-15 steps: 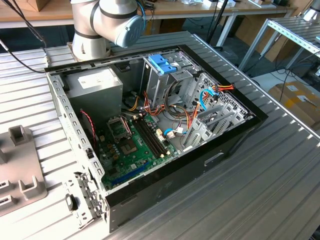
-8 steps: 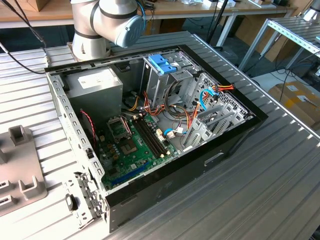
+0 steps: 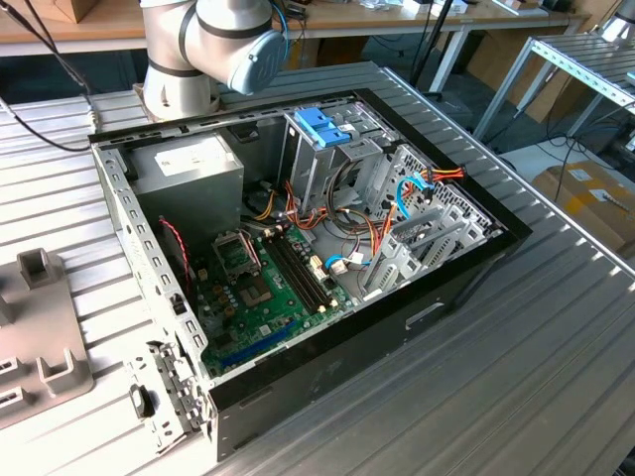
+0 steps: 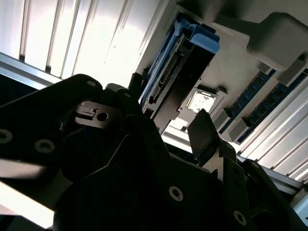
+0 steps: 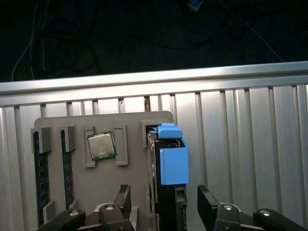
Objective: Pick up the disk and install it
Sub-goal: 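Pick up the disk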
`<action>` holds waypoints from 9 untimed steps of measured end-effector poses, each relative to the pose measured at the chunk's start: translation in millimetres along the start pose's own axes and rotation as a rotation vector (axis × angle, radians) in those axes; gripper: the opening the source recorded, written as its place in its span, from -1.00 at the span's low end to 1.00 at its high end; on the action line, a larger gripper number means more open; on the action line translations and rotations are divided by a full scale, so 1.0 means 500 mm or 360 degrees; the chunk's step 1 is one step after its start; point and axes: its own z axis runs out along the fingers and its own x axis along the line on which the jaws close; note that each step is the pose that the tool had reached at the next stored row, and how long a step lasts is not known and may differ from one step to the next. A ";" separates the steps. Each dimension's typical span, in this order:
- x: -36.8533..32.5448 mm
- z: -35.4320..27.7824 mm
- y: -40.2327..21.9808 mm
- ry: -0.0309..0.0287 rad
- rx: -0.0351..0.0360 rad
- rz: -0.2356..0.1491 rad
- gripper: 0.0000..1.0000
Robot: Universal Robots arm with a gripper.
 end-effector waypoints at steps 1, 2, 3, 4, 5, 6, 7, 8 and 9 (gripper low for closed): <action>0.000 0.003 0.000 0.00000 0.0000 0.0000 0.32; 0.000 0.007 0.000 0.00000 0.0000 0.0000 0.32; 0.000 0.009 0.000 -0.00001 0.0000 0.0000 0.32; 0.000 0.011 0.000 -0.00001 0.0000 0.0000 0.32; 0.000 0.011 0.000 0.00001 0.0000 0.0000 0.32; 0.000 0.011 0.000 0.00002 0.0000 0.0000 0.32; 0.000 0.011 0.000 0.00001 0.0000 0.0000 0.32; 0.000 0.011 0.000 -0.00001 0.0000 0.0000 0.32; 0.000 0.011 0.000 -0.00001 0.0000 0.0000 0.32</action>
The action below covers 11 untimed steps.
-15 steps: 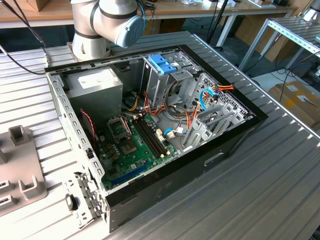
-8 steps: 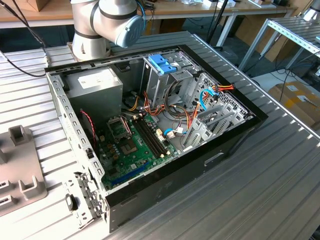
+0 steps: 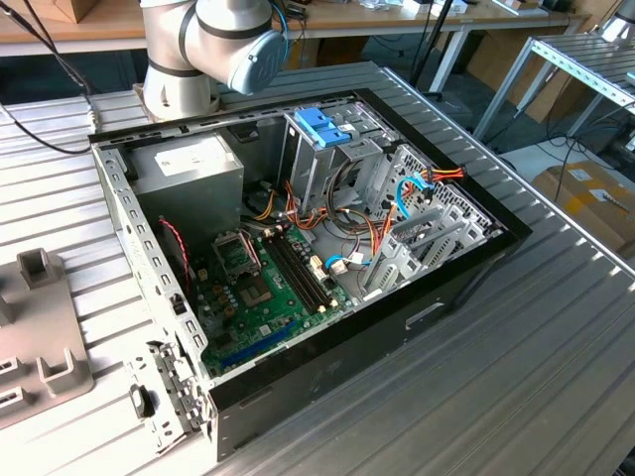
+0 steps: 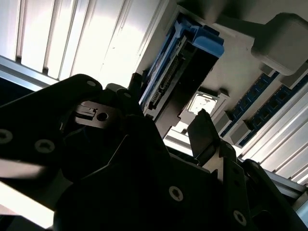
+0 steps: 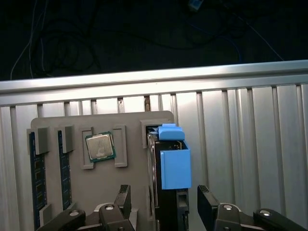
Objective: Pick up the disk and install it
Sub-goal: 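Pick up the disk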
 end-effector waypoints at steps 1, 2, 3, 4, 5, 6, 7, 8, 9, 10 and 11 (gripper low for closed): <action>0.000 0.000 0.000 0.00000 0.0000 0.0000 0.32; 0.000 0.000 0.000 0.00000 0.0000 0.0000 0.32; 0.000 0.000 0.000 -0.00001 0.0000 0.0000 0.32; -0.002 0.000 0.000 -0.00003 0.0000 0.0000 0.32; -0.003 0.000 0.000 -0.00001 0.0000 0.0000 0.32; -0.006 0.000 0.000 -0.00001 0.0000 0.0000 0.32; -0.008 0.001 0.001 -0.00001 0.0000 0.0000 0.32; -0.010 0.001 0.001 -0.00001 0.0000 0.0000 0.32; -0.011 0.001 0.001 -0.00001 0.0000 0.0000 0.32; -0.011 0.001 0.001 -0.00001 0.0000 0.0000 0.32; -0.011 0.001 0.001 0.00000 0.0000 0.0000 0.32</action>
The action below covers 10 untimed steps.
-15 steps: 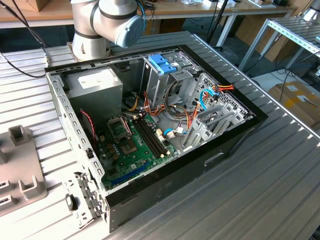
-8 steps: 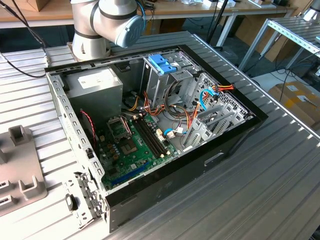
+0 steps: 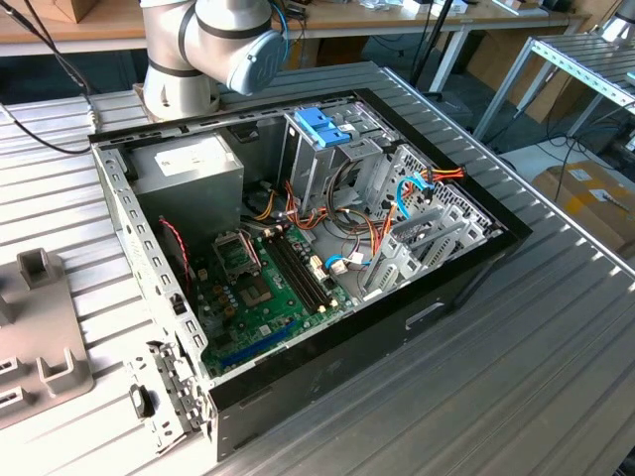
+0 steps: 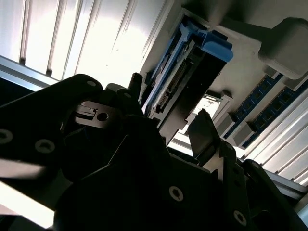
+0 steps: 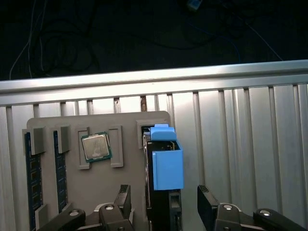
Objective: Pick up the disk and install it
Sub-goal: 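Pick up the disk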
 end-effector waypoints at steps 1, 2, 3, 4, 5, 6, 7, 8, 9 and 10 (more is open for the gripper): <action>0.000 0.000 0.000 0.00000 0.0000 0.0000 0.32; 0.000 0.000 0.000 0.00001 0.0000 0.0000 0.32; 0.000 0.000 0.000 0.00001 0.0000 0.0000 0.32; 0.000 0.000 0.000 0.00000 0.0000 0.0000 0.32; 0.000 0.000 0.000 0.00000 0.0000 0.0000 0.32; 0.000 0.000 0.000 0.00000 0.0000 0.0000 0.32; 0.000 0.000 0.000 0.00000 0.0000 0.0000 0.32; 0.000 0.000 0.000 0.00000 0.0000 0.0000 0.32; 0.000 0.000 0.000 0.00000 0.0000 0.0000 0.32; 0.000 0.000 0.000 0.00001 0.0000 0.0000 0.29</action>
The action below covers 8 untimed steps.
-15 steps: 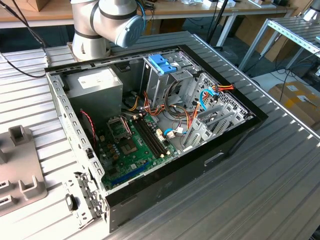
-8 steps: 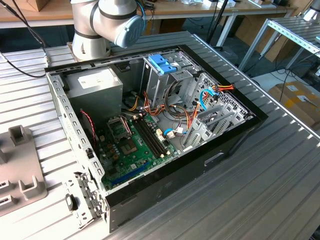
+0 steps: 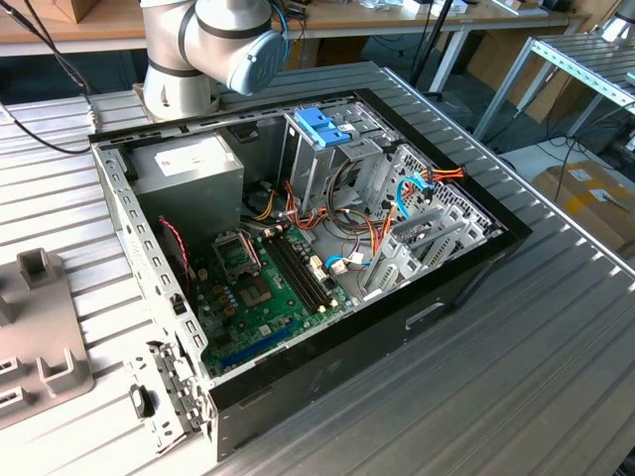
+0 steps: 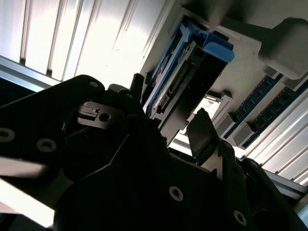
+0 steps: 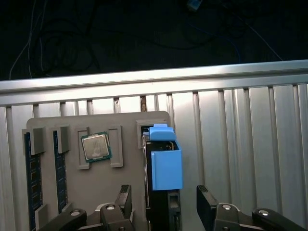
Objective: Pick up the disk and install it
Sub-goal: 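Pick up the disk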
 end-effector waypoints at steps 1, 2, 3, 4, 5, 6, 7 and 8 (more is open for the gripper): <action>0.000 0.000 0.000 0.00000 0.0000 0.0000 0.16; 0.000 0.000 0.000 -0.00001 0.0000 0.0000 0.16; 0.000 0.000 0.000 -0.00001 0.0000 0.0000 0.16; 0.000 0.000 0.000 0.00000 0.0000 0.0000 0.16; 0.000 0.000 0.000 -0.00001 0.0000 0.0000 0.02; 0.000 0.000 0.000 0.00000 0.0000 0.0000 0.02; 0.000 0.000 0.000 0.00000 0.0000 0.0000 0.02; 0.000 0.000 0.000 0.00000 0.0000 0.0000 0.02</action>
